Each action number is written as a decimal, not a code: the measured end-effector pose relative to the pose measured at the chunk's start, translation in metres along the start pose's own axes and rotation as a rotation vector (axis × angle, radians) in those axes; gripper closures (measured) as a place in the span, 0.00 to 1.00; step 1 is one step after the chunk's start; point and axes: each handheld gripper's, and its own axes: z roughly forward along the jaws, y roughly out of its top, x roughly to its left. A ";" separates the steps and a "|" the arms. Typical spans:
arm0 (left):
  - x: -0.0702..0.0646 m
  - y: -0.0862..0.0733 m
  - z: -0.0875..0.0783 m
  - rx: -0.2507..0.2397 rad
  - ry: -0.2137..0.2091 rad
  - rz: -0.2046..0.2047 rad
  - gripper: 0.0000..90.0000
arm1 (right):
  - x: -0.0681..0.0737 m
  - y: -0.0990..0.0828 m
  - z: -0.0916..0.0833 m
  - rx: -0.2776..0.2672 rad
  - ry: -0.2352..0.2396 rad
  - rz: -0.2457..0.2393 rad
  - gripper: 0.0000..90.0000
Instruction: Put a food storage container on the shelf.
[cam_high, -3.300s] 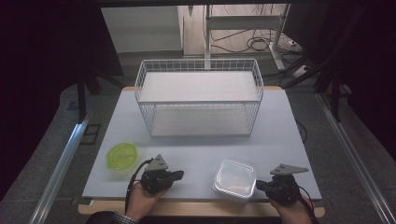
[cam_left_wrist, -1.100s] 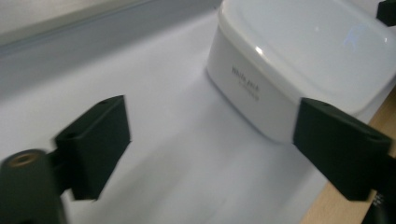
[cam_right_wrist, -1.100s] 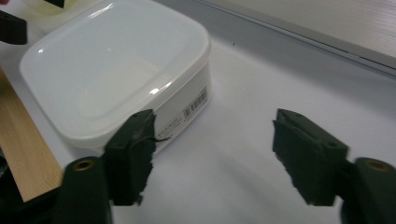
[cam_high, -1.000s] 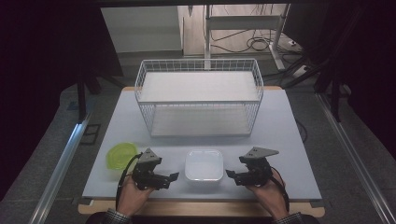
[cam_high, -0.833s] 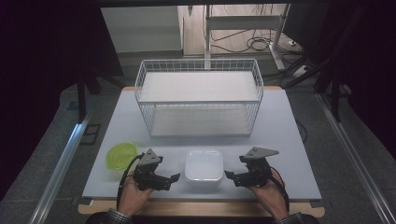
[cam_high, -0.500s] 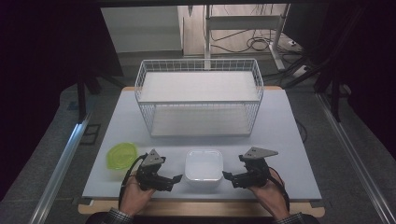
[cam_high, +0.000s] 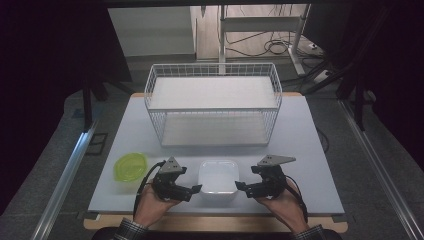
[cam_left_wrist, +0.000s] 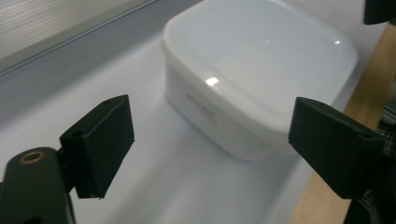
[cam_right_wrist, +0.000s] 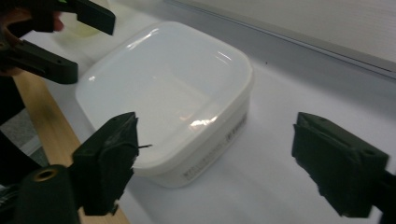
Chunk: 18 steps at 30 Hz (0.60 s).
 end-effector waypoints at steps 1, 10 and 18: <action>0.000 0.002 0.001 -0.002 0.000 0.002 0.19 | 0.000 0.001 0.000 -0.003 0.005 0.004 0.22; 0.005 0.011 0.022 0.017 -0.089 -0.036 0.18 | 0.000 0.007 0.022 0.046 0.041 0.020 0.24; 0.008 0.008 0.026 0.040 -0.193 -0.079 0.20 | -0.001 0.004 0.033 0.084 0.115 0.071 0.27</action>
